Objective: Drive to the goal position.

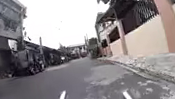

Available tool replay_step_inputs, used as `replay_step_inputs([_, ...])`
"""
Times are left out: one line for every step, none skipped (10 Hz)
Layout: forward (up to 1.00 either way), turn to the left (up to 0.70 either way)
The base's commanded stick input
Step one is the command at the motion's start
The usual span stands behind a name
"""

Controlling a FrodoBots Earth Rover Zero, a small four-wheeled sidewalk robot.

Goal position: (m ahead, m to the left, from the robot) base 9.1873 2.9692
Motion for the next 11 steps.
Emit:
replay_step_inputs([0.85, 0.0])
replay_step_inputs([0.85, 0.0])
replay_step_inputs([0.85, 0.0])
replay_step_inputs([0.85, 0.0])
replay_step_inputs([0.85, 0.0])
replay_step_inputs([0.85, 0.0])
replay_step_inputs([0.85, 0.06])
replay_step_inputs([0.85, 0.04])
replay_step_inputs([0.85, 0.0])
replay_step_inputs([0.85, 0.0])
replay_step_inputs([0.85, 0.0])
